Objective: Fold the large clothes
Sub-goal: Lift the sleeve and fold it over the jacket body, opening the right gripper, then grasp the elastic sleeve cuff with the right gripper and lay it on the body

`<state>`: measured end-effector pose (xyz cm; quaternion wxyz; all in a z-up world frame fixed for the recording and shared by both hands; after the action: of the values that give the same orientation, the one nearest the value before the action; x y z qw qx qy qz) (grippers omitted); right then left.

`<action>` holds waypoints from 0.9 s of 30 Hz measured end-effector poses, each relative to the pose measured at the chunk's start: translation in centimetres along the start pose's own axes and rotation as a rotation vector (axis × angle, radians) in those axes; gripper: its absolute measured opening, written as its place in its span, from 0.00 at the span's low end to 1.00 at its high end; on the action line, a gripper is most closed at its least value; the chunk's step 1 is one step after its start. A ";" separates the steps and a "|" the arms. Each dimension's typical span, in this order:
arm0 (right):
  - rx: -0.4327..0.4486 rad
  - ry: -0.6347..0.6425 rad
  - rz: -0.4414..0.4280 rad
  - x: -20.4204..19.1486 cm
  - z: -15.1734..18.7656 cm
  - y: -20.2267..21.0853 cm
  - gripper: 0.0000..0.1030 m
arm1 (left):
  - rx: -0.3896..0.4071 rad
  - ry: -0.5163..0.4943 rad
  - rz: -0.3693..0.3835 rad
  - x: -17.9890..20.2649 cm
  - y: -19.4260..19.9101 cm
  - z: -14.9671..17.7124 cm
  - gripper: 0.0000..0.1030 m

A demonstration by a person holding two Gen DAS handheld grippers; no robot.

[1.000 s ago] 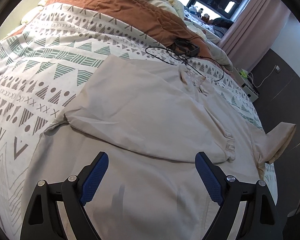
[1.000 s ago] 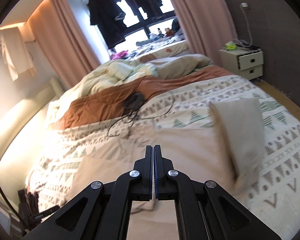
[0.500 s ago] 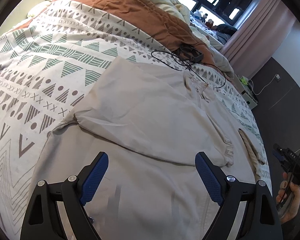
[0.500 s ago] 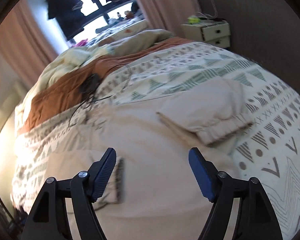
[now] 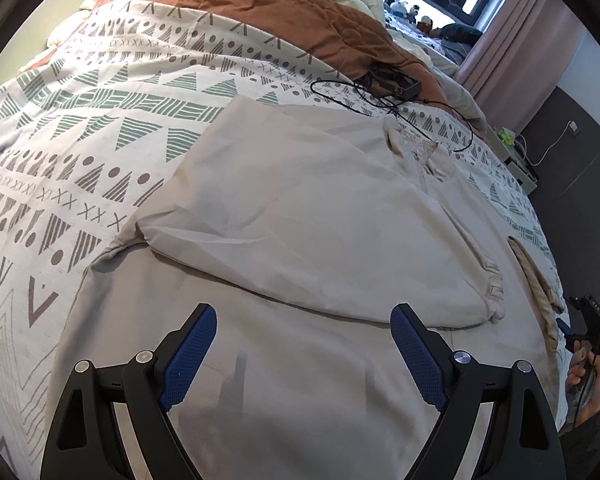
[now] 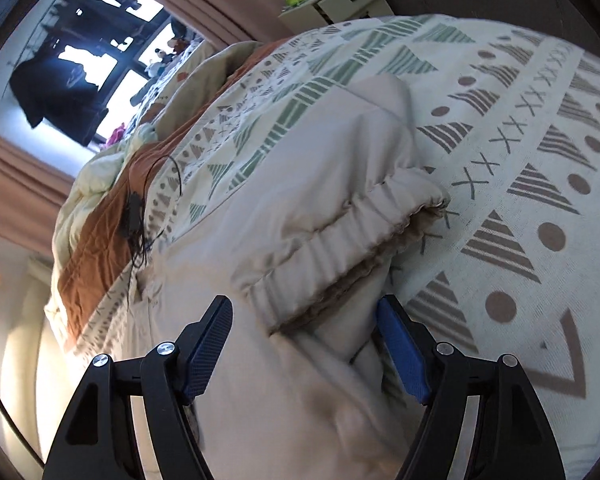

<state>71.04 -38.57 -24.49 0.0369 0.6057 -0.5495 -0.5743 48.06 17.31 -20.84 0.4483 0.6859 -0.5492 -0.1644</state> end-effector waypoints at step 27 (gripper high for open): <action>0.158 0.089 0.048 -0.6 -4.5 3.0 0.11 | -0.028 -0.035 -0.041 0.6 -1.9 0.1 0.87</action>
<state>72.60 -41.98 -20.56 0.0274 0.6184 -0.6051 -0.5007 49.36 16.69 -22.24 0.4446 0.6877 -0.5403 -0.1935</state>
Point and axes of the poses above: each gripper's, at about its wrist camera, not at the fingertips, and y roughly against the way its jaws point, x to its right, z to its underside, the point moved 3 cm from there along -y, roughly the way its jaws point, and after that the axes turned 4 degrees about -y, right-handed, at the moved point
